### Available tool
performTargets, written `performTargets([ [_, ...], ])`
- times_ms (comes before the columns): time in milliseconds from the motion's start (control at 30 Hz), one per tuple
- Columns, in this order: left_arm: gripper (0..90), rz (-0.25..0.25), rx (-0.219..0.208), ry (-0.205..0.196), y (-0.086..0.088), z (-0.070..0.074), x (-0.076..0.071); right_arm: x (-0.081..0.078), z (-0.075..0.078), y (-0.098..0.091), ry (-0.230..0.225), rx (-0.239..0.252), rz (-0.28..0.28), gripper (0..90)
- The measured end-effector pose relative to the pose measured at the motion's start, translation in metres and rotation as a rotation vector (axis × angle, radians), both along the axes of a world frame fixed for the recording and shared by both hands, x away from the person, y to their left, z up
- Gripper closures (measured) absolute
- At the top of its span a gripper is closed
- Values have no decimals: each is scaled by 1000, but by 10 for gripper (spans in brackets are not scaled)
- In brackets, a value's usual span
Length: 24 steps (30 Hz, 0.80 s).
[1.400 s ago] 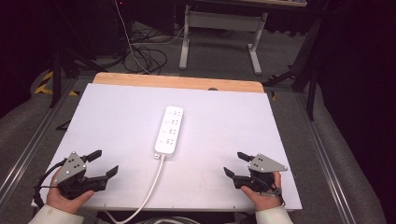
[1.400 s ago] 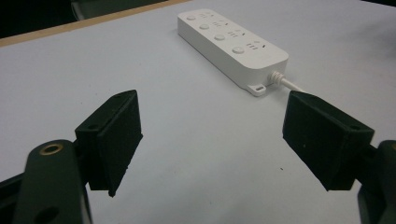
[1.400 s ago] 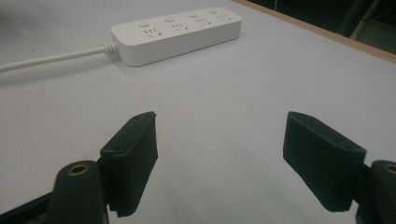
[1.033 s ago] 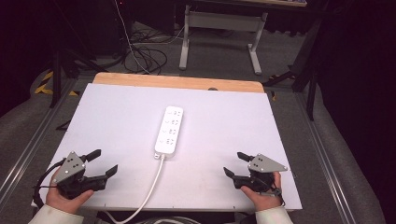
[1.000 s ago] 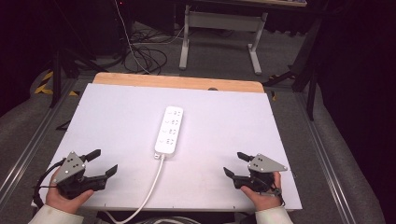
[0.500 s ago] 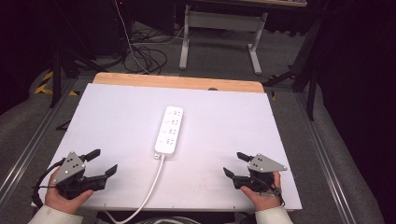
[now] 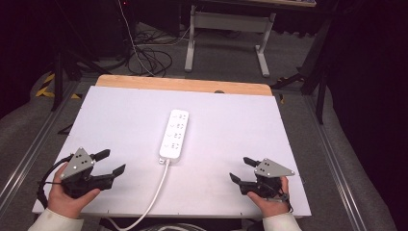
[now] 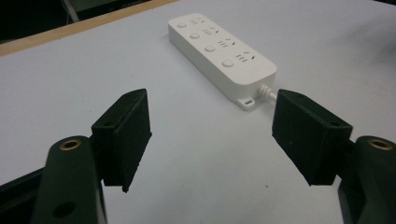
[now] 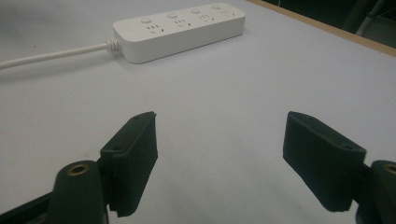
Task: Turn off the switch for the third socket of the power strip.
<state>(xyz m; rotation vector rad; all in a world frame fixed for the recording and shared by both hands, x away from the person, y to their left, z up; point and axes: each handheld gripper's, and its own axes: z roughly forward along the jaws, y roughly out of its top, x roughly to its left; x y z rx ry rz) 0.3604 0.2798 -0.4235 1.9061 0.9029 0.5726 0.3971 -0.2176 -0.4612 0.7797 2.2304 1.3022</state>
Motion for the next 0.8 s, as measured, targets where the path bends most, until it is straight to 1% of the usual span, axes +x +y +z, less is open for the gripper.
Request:
performTargets([
  [33, 283, 0, 0, 0, 0, 0, 0, 0, 0, 0, 0, 0, 0, 266],
  [133, 286, -6, -10, 6, -5, 7, 6, 0, 0, 0, 0, 0, 1, 266],
  [167, 286, -10, -2, 5, -6, 9, 8, 0, 0, 0, 1, 0, 3, 266],
  [333, 286, -22, -4, 14, -15, 16, 18, 1, 0, -1, 3, 0, 4, 266],
  [400, 287, -31, 2, 26, -18, 18, 21, 1, 0, -1, 4, -1, 4, 266],
  [500, 287, -40, 13, 22, -24, 23, 27, 1, -1, 0, 3, -1, 6, 266],
  [600, 289, -45, 6, 23, -28, 29, 32, 0, 0, -1, 4, -3, 7, 266],
  [667, 290, -51, 11, 23, -31, 32, 36, 1, -1, 0, 4, -2, 7, 266],
  [700, 290, -49, 7, 18, -32, 33, 38, 1, -1, 0, 4, -2, 7, 266],
  [733, 301, -52, -9, 25, -34, 34, 40, 1, -1, 0, 5, -3, 8, 266],
  [767, 301, -56, -12, 28, -34, 34, 42, 1, -1, 0, 5, -3, 8, 266],
  [800, 303, -55, -25, 40, -34, 34, 44, 1, -1, 0, 5, -2, 7, 266],
])
